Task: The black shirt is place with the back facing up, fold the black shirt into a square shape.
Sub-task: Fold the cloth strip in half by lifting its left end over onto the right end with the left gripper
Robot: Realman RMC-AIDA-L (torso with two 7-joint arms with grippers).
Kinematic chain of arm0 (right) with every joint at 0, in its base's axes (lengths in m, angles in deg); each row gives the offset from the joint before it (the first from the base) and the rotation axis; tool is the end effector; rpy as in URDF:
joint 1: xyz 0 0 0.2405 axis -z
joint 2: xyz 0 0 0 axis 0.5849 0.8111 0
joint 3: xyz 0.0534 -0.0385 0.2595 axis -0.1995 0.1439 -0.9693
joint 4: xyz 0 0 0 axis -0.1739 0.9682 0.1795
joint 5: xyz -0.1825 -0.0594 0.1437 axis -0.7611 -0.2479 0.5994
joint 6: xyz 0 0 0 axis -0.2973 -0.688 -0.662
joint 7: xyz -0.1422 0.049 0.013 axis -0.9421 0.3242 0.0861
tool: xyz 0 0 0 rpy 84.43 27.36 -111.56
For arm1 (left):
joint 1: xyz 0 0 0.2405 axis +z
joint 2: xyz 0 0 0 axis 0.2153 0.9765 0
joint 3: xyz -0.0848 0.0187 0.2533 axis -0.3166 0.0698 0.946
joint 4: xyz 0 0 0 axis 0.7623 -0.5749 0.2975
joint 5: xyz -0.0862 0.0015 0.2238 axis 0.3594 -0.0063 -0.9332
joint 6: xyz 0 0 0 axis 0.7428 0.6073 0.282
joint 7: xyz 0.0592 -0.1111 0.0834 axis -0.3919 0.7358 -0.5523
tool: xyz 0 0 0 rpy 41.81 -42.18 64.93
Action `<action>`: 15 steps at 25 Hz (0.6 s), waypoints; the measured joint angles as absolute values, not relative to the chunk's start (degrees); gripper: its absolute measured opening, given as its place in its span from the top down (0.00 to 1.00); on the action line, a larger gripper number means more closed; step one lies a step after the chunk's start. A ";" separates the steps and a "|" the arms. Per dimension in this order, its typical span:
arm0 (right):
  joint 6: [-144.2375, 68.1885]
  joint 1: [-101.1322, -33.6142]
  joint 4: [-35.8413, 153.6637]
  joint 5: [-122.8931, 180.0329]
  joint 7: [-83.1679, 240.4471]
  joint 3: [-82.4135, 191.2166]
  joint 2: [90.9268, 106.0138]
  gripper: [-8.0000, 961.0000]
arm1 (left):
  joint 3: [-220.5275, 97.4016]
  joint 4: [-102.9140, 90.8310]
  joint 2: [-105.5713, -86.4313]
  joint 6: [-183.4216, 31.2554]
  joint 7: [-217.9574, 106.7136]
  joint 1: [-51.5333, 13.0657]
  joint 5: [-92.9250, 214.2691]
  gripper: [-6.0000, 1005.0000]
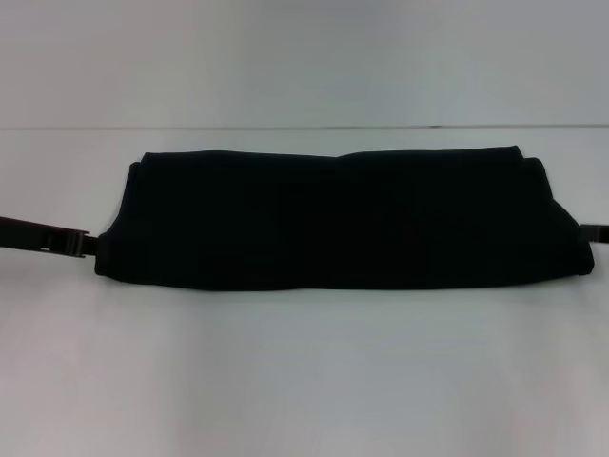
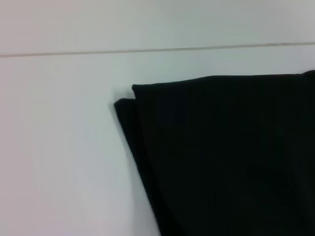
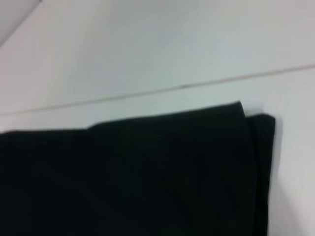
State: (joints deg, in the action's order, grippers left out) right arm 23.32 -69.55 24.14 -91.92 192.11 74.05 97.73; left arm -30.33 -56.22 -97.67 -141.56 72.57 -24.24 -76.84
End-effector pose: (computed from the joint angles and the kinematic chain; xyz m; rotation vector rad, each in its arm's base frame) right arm 0.3692 0.4103 0.0728 -2.0983 1.3918 0.3634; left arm -0.3274 0.4253 0.0644 -2.1781 -1.3342 -0.0302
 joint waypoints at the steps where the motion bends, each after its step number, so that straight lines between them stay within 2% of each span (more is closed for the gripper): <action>1: 24.40 -69.35 23.21 -91.91 192.12 72.96 97.80 0.85 | -30.34 -56.97 -97.82 -141.52 72.69 -23.93 -76.84 0.84; 6: 30.70 -68.50 19.85 -90.63 190.83 67.91 97.60 0.61 | -30.41 -61.93 -98.19 -144.37 74.75 -22.59 -76.60 0.83; 11: 36.95 -68.15 19.54 -84.36 185.51 67.56 97.62 0.47 | -30.46 -66.34 -98.49 -154.35 77.04 -22.31 -73.93 0.60; 14: 37.98 -68.42 20.50 -81.84 182.28 68.05 98.37 0.40 | -31.20 -66.64 -98.41 -160.23 77.18 -22.34 -70.45 0.36; 15: 37.91 -68.74 21.08 -81.74 181.46 68.15 98.46 0.37 | -32.06 -66.30 -98.27 -162.52 77.56 -22.52 -69.15 0.34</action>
